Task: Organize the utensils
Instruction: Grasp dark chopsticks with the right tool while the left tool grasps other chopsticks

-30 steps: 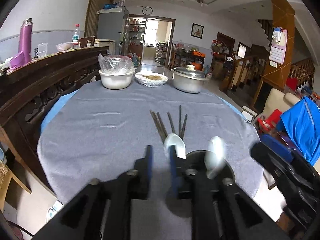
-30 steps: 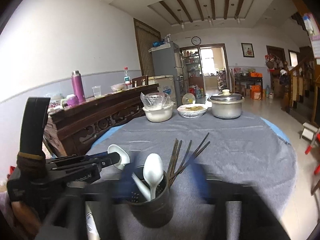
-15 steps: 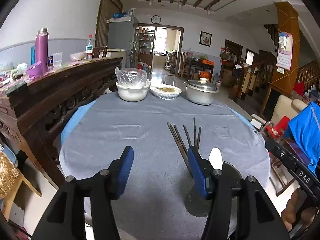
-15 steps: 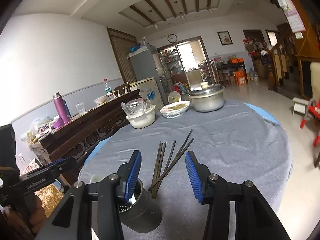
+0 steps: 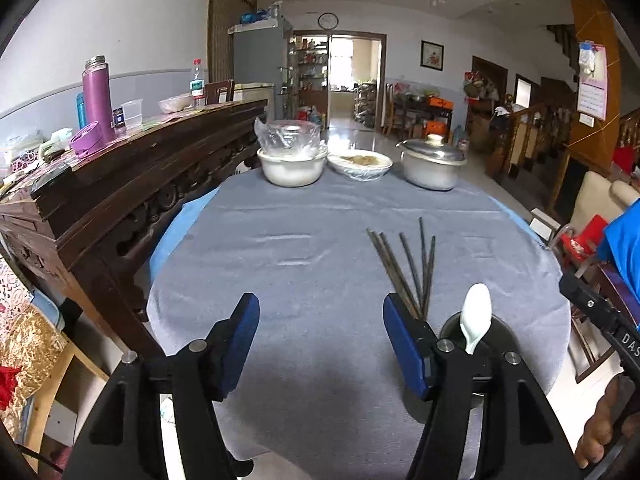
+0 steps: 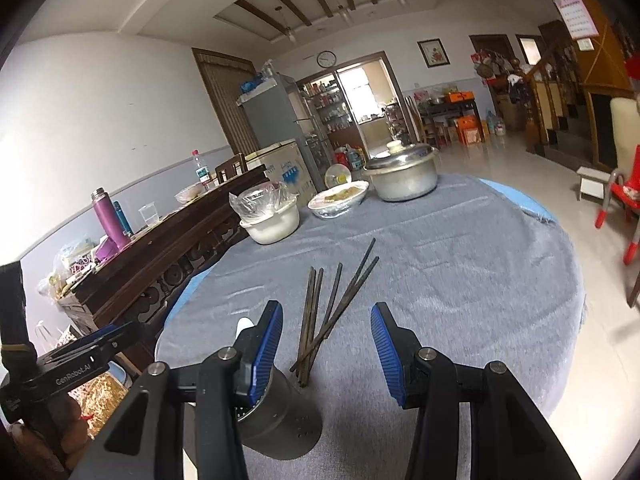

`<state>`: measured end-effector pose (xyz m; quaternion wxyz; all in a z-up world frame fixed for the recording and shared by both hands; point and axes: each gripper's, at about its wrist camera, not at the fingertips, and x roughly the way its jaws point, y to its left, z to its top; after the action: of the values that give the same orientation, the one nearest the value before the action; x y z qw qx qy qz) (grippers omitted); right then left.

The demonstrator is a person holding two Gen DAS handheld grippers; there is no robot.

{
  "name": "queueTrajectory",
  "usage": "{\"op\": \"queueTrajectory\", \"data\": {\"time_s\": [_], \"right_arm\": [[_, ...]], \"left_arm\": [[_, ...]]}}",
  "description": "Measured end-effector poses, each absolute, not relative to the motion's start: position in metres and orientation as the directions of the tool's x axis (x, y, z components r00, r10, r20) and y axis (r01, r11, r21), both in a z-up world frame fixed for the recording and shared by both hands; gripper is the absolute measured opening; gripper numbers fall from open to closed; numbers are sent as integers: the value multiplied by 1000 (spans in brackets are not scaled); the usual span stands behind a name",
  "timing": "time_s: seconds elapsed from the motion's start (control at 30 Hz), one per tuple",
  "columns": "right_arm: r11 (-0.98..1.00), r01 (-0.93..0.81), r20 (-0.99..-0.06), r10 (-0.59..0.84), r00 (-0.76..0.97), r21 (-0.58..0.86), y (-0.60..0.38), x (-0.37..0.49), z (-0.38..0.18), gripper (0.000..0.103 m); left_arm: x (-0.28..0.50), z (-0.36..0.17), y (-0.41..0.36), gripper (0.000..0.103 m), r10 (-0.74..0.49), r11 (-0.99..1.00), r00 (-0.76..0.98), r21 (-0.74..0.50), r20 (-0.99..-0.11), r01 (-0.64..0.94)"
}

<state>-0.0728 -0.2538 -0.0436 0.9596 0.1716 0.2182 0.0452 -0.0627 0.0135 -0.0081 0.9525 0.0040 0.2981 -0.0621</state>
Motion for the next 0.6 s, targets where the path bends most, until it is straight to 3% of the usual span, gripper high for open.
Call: {"op": "queueTrajectory", "data": {"time_s": [0.43,0.6], "right_arm": [[915,9,-490,207,847,403,-262,-44,-51,49],[890,22,-556,265,788,455,-273,-10,-57,49]], "left_arm": [[-40,-19,24,69,-71,996,780,-6,-621,87],[-8,-28,33,71,-126,991,713,-54,-690,122]]}}
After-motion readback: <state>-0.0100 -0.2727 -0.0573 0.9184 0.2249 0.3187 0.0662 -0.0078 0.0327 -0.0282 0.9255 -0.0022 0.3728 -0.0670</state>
